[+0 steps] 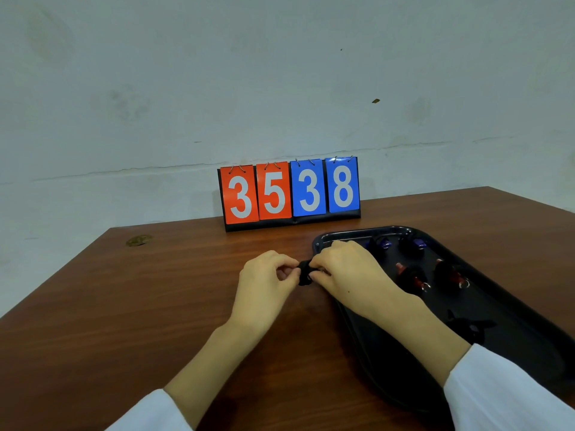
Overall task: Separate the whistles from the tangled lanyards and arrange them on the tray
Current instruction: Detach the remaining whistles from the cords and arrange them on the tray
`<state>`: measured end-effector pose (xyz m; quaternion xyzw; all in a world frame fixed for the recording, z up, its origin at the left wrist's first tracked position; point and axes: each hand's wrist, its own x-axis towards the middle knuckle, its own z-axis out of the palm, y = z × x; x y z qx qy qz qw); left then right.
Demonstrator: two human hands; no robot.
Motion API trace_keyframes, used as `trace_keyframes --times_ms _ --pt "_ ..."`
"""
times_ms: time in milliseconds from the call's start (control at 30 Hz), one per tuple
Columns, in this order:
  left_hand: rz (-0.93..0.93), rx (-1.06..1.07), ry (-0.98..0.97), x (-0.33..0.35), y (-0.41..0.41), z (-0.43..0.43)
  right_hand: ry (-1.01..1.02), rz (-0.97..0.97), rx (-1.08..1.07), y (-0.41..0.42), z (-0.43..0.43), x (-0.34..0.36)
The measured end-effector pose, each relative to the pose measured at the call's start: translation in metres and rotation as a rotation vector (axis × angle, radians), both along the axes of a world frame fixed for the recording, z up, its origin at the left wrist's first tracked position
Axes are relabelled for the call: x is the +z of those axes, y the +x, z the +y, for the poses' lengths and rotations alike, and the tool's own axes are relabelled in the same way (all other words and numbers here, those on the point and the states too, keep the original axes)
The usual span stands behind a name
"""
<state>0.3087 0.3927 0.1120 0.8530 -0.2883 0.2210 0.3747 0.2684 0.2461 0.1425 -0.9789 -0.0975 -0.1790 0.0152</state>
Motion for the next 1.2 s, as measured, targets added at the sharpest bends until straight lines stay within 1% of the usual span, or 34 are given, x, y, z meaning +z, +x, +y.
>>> trace_keyframes --times_ms 100,167,267,367,467,533,667,733,833,933,1067,1133,1200 --pt "-0.011 0.026 0.046 0.0 -0.002 0.0 -0.091 0.008 0.029 -0.002 0.001 0.003" --pt "-0.031 0.042 0.117 0.003 -0.005 0.0 -0.121 0.001 0.045 -0.002 0.002 0.003" --pt "-0.048 0.08 0.187 0.003 -0.006 -0.002 -0.081 -0.01 0.06 -0.002 0.003 0.0" --pt "-0.052 0.111 0.199 0.0 -0.008 -0.002 -0.057 -0.027 0.083 -0.003 0.005 -0.003" --pt "0.004 0.119 0.188 -0.002 -0.008 -0.002 -0.029 -0.009 0.084 -0.005 0.006 -0.003" --pt "0.131 0.093 0.094 0.001 -0.008 -0.004 -0.004 0.012 0.07 -0.005 0.006 -0.001" --pt "0.66 -0.048 -0.308 0.01 -0.005 -0.004 0.06 0.014 0.053 -0.005 0.005 0.003" --pt "0.813 -0.111 -0.397 0.012 -0.006 -0.003 0.063 0.009 0.047 -0.004 0.004 0.003" --pt "0.868 -0.203 -0.427 0.013 -0.005 -0.001 0.065 -0.009 0.038 -0.003 0.001 0.0" --pt "0.891 -0.235 -0.418 0.015 -0.002 0.003 0.065 -0.023 0.052 -0.004 0.002 0.0" --pt "0.992 -0.29 -0.502 0.013 0.001 0.005 0.077 -0.005 0.043 -0.004 0.002 0.0" --pt "0.955 -0.256 -0.52 0.012 0.0 0.002 0.08 0.004 0.032 -0.005 0.001 0.0" --pt "0.868 -0.187 -0.52 0.012 -0.002 -0.001 0.073 0.004 0.028 -0.005 0.003 0.001"
